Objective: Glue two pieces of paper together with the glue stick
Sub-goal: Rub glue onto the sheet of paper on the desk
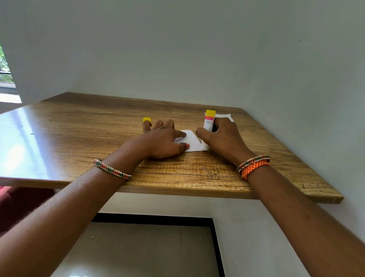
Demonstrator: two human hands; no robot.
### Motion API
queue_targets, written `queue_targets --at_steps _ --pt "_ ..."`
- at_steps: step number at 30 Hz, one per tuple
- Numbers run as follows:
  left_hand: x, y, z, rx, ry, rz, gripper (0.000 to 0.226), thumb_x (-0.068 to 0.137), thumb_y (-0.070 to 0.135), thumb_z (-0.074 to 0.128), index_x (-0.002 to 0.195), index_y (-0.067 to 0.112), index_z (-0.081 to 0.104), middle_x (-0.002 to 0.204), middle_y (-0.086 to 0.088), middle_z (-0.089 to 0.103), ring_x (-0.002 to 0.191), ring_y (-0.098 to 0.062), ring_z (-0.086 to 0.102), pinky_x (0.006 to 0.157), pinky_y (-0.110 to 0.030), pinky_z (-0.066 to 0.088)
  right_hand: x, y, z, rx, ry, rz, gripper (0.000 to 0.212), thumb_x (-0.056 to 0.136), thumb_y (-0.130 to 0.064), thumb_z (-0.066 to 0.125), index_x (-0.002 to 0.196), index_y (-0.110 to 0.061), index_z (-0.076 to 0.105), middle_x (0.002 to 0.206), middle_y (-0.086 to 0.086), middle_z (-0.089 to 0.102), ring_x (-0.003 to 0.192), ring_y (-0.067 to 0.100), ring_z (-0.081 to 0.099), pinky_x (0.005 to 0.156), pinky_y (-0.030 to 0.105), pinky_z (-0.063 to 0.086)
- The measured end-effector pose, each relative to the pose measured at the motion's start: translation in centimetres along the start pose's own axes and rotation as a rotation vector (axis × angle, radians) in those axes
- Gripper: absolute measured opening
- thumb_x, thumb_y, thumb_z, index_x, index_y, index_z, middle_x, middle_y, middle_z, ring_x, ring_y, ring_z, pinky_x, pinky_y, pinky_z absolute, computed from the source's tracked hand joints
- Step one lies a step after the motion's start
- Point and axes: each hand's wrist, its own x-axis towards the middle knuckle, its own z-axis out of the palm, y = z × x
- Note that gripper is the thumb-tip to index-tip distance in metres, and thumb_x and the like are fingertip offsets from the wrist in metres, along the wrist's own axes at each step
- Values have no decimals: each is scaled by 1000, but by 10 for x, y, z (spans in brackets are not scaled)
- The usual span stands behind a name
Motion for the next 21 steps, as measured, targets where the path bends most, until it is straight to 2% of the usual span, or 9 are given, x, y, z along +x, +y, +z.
queue_targets --at_steps 2,3,7,10,13,15,17,19,21 --pt "-1 -1 0 -9 6 7 56 91 56 33 142 33 33 134 -7 37 134 -27 24 111 -55 8 0 -3 -5 160 93 19 17 83 -27 64 86 -11 65 82 4 64 71 11 58 68 21 49" --pt "-2 -1 1 -16 10 8 56 91 56 33 142 32 34 134 -6 37 134 -27 24 111 -55 7 1 -3 -9 273 170 30 14 83 -24 63 82 -10 66 80 5 66 67 9 57 62 17 46" --pt "-3 -1 1 -58 51 13 52 94 52 30 139 28 40 131 -4 42 133 -25 28 110 -54 7 7 -1 -20 655 361 95 6 83 -16 64 79 -20 62 71 -2 61 59 5 55 50 14 44" --pt "-4 -2 0 -154 149 27 43 98 40 26 135 28 45 129 -1 50 132 -22 35 109 -53 8 11 2 -19 683 310 115 14 83 -8 64 94 -16 68 77 0 64 59 5 57 51 17 46" --pt "-3 -4 -2 -226 305 79 35 98 27 34 127 27 52 125 5 56 124 -15 45 106 -46 14 18 -2 -17 680 198 153 15 86 -22 61 100 -22 67 81 2 67 61 8 61 55 21 45" --pt "3 -8 -7 -308 425 93 30 95 22 40 117 27 60 115 7 61 108 -13 53 102 -42 25 26 -5 -14 699 125 168 18 89 -35 56 101 -26 67 88 4 69 64 10 64 58 23 44" --pt "12 -15 -17 -420 487 94 27 92 18 44 109 26 64 107 6 65 92 -12 59 94 -40 43 38 -7 -7 691 110 141 25 94 -33 50 113 -26 64 91 4 69 59 8 65 56 23 43" --pt "25 -26 -27 -498 500 64 28 88 14 46 102 25 67 102 2 67 86 -14 60 79 -33 50 56 -9 4 655 92 130 37 96 -22 48 133 -28 47 94 4 69 53 7 65 52 22 42" --pt "39 -39 -34 -525 509 -12 29 84 11 46 94 26 69 99 -1 67 91 -18 58 75 -31 48 74 -10 18 668 32 191 59 96 -16 47 147 -24 19 100 5 67 58 9 65 54 22 43"
